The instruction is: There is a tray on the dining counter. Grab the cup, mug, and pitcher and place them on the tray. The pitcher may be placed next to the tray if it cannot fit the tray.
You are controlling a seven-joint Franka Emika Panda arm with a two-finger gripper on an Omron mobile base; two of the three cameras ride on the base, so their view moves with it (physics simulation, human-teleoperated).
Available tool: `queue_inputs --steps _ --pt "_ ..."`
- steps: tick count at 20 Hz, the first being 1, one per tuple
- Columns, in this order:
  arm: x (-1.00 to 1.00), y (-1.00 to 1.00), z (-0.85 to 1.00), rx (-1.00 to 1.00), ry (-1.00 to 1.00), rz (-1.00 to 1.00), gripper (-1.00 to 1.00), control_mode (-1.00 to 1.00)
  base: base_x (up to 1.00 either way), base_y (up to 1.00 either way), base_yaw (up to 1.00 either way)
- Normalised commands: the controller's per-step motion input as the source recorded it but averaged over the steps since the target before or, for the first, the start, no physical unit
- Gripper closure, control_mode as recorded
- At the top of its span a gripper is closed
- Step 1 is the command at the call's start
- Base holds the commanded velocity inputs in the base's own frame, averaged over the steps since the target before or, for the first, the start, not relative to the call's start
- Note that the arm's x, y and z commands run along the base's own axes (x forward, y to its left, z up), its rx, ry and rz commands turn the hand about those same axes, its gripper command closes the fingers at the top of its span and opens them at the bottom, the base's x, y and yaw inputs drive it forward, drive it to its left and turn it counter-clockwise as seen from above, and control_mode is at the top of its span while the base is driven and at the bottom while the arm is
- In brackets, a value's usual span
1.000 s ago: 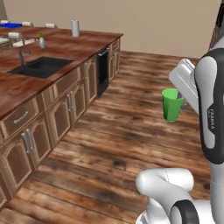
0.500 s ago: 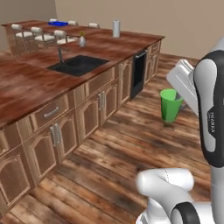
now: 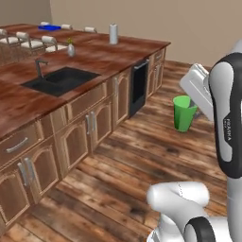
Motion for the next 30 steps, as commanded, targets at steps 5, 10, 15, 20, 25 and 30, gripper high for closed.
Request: queue_inputs --steps 5,10,15,20,25,30 --pt "0.0 0.0 0.0 0.0 0.0 0.0 1.0 1.0 1.0 -0.66 -0.1" --pt "0.0 0.0 0.0 0.0 0.0 0.0 1.0 1.0 1.0 -0.41 -0.23" --pt "0.0 0.0 0.0 0.0 0.0 0.0 1.0 1.0 1.0 -0.13 -0.33" --pt "0.0 0.0 0.0 0.0 0.0 0.0 1.0 1.0 1.0 0.0 -0.38" --pt "0.0 0.0 0.0 0.0 0.0 0.0 1.0 1.0 1.0 0.0 -0.39" --pt "0.0 0.0 0.0 0.0 0.0 0.0 1.0 1.0 1.0 0.0 -0.37"
